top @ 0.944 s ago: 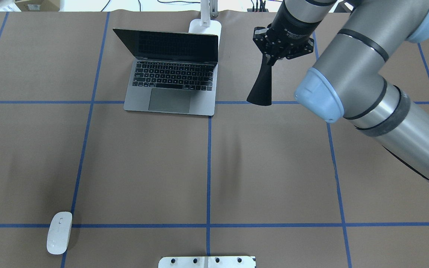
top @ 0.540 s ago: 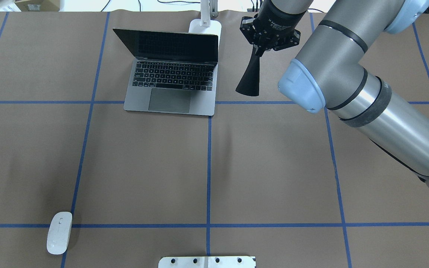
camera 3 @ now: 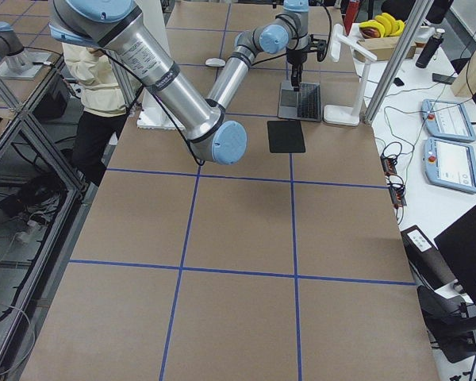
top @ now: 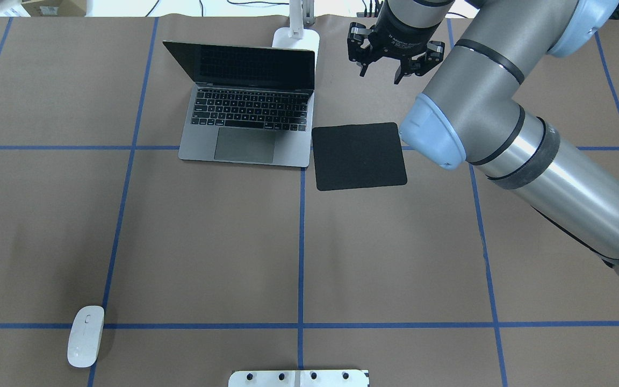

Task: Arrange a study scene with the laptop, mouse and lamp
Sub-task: 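Raise the right gripper and withdraw it while the left arm moves toward the mouse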

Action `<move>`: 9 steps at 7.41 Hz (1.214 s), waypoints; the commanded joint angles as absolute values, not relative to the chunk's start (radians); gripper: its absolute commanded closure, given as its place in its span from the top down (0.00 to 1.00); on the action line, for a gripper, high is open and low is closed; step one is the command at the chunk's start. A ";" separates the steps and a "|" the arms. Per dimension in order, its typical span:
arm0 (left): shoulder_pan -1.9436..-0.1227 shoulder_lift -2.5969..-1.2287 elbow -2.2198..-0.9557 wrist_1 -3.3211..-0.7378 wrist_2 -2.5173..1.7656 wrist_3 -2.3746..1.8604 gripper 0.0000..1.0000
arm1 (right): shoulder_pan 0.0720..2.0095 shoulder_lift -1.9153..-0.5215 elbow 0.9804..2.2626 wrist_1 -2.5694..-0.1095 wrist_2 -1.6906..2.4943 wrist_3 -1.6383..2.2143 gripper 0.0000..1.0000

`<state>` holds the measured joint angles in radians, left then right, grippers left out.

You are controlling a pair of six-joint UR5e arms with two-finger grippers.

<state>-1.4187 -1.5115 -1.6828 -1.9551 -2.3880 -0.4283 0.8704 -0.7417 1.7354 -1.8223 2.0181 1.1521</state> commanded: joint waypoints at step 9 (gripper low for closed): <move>-1.084 -1.418 -1.988 -1.953 -2.294 -0.971 1.00 | 1.021 -1.316 1.838 -1.830 2.164 0.504 1.00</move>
<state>-1.1706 -1.4483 -1.9232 -1.9528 -2.3395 -0.9006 0.9695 -1.2412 1.8382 -1.8290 2.1294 0.6332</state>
